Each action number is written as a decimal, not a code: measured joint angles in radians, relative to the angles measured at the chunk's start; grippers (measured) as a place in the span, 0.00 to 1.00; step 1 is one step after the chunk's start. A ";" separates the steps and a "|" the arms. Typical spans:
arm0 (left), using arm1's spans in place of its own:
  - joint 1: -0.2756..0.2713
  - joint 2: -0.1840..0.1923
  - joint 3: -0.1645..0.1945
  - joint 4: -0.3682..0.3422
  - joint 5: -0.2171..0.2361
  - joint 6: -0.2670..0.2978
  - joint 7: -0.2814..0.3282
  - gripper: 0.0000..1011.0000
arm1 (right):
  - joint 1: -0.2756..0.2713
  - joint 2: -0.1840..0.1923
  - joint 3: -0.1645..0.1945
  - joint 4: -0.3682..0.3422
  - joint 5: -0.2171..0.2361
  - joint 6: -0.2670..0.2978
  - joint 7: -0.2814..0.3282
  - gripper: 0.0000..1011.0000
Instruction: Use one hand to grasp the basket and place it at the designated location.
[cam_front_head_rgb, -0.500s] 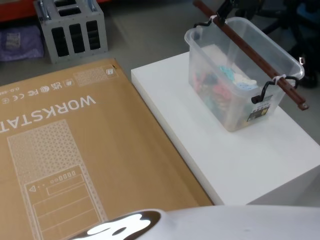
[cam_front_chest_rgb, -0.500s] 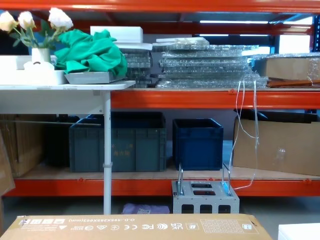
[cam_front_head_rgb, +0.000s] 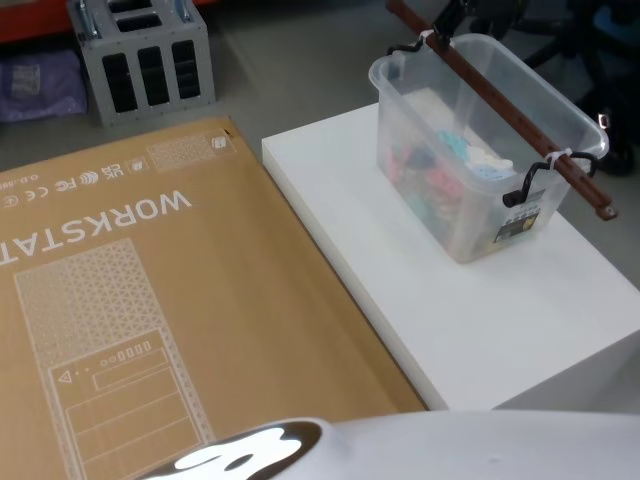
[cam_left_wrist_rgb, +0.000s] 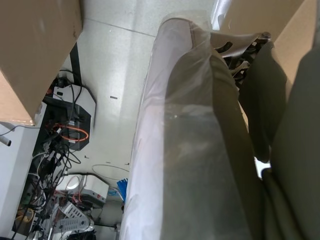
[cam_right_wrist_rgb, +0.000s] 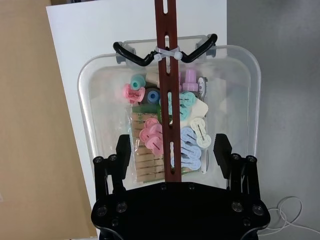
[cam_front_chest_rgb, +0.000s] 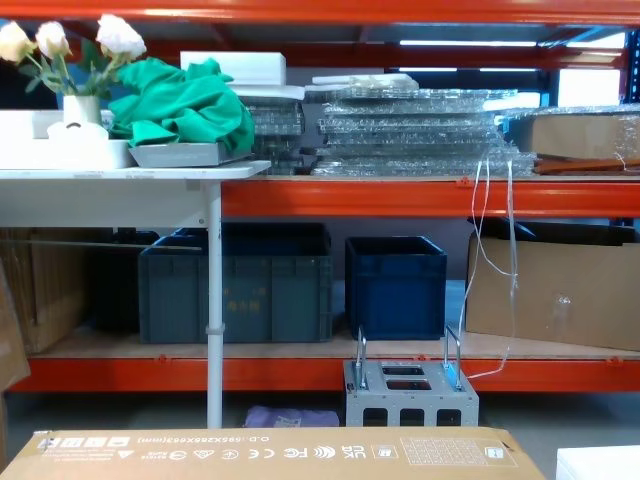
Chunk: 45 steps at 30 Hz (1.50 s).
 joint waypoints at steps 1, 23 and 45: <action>0.000 0.000 0.000 0.000 0.000 0.000 0.000 0.00 | 0.000 0.000 0.000 0.000 0.000 0.000 0.000 0.99; 0.000 0.000 0.000 0.000 0.000 0.000 0.000 0.00 | -0.005 0.005 0.001 -0.013 0.000 -0.004 0.000 0.99; 0.000 0.000 0.000 0.000 0.000 0.000 0.000 0.00 | -0.060 0.051 -0.001 -0.070 0.018 0.001 0.032 0.99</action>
